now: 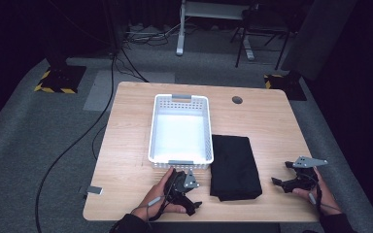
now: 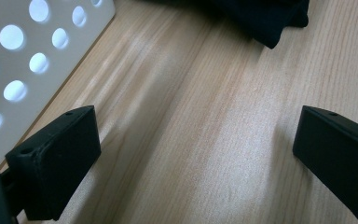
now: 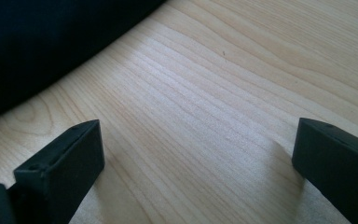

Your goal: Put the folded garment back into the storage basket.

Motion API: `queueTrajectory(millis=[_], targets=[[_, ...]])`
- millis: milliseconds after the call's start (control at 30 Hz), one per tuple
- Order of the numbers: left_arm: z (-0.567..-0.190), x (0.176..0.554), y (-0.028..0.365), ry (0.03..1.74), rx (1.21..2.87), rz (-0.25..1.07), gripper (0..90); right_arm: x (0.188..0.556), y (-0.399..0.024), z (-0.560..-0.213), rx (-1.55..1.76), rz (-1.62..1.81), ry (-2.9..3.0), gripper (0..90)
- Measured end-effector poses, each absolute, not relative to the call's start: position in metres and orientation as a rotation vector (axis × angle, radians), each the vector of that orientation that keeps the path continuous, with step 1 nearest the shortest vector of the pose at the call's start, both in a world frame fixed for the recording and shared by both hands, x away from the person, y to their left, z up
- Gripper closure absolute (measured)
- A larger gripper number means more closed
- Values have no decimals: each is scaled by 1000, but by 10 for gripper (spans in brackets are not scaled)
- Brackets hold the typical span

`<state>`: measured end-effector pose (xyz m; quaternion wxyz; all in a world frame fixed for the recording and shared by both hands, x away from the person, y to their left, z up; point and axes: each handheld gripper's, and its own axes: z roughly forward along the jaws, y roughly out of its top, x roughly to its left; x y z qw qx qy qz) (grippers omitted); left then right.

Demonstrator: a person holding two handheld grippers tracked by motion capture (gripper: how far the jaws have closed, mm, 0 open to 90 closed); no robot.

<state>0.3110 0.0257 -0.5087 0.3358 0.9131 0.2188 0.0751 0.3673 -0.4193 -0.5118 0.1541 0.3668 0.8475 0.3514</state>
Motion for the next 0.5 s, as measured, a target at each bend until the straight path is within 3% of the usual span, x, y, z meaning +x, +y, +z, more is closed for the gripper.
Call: queueTrajectory(millis=[500], targets=[[-500,306,11,547,2376,205,31,367,-419,-512,1056,1006,2428,25]])
